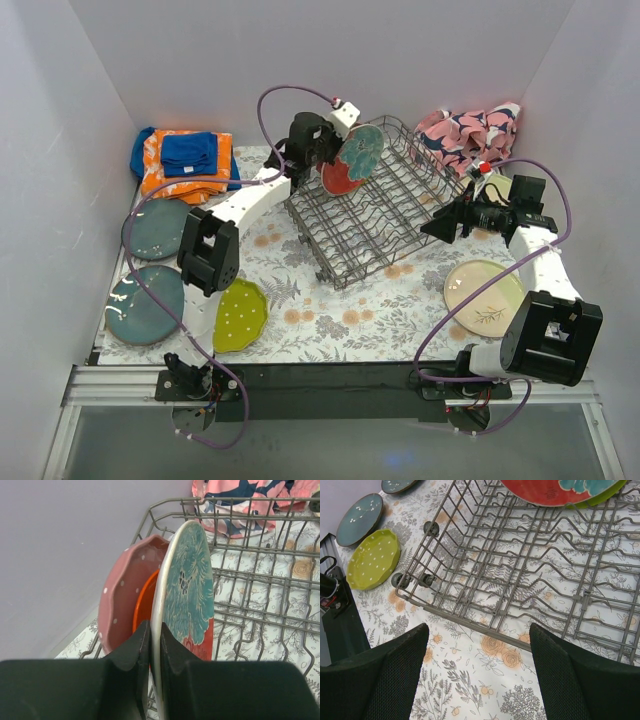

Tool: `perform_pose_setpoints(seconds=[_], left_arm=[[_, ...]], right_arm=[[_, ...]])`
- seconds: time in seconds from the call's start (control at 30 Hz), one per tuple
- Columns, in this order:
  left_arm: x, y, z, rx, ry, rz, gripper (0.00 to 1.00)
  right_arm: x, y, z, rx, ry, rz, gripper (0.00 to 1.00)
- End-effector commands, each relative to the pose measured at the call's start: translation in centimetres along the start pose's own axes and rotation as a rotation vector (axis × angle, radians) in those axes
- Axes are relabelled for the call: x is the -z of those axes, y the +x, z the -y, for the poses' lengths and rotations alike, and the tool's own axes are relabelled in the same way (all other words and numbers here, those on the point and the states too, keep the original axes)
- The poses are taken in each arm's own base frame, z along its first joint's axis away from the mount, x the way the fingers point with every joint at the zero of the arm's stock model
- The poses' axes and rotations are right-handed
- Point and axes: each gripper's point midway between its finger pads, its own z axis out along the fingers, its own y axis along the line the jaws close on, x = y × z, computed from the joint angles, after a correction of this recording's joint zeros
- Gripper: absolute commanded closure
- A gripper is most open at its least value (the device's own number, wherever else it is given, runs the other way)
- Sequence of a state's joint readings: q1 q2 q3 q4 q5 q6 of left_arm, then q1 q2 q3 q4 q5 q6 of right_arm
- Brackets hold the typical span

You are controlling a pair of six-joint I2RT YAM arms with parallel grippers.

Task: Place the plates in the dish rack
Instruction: Insert the plate into the dish rack

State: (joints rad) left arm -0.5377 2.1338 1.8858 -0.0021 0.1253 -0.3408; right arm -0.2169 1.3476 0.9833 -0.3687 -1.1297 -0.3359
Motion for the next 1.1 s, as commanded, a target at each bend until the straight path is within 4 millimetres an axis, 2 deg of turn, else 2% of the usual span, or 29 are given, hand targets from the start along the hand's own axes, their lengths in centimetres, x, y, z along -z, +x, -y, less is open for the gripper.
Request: perform_pose_setpoints(seconds=[0.0,0.3,0.57,0.6,0.63,0.73,0.93,1.07], left_arm=[[2.0,-10.6,-2.3,-0.103,-0.110,0.274,1.00],[1.3,-8.8,-0.5,-0.132,-0.077,0.240,1.00],[0.3,-6.4,0.1,-0.114,-0.072,0.203,1.00],[0.2,-6.3,0.1,-0.108,-0.074,0.203,0.97],[0.2,-6.2,0.1,-0.103,-0.073,0.200,0.89],[0.1,-6.1,0.1,-0.085,-0.082,0.199,0.74],[0.2,-6.2,0.0,-0.069,-0.097,0.196,0.67],[0.8,-7.1,-0.1,-0.056,-0.106,0.210,0.63]], right_arm=[[0.1,-0.3,-0.1,0.006,-0.020,0.019,0.14],[0.2,-0.4,-0.2,0.008,-0.020,0.021,0.14],[0.3,-0.5,-0.2,0.012,-0.020,0.025,0.14],[0.3,-0.5,-0.2,0.012,-0.020,0.025,0.14],[0.2,-0.4,-0.2,0.010,-0.021,0.025,0.14],[0.3,-0.5,-0.3,0.010,-0.023,0.027,0.14],[0.3,-0.4,-0.3,0.006,-0.025,0.026,0.14],[0.2,-0.4,-0.3,0.008,-0.026,0.026,0.14]])
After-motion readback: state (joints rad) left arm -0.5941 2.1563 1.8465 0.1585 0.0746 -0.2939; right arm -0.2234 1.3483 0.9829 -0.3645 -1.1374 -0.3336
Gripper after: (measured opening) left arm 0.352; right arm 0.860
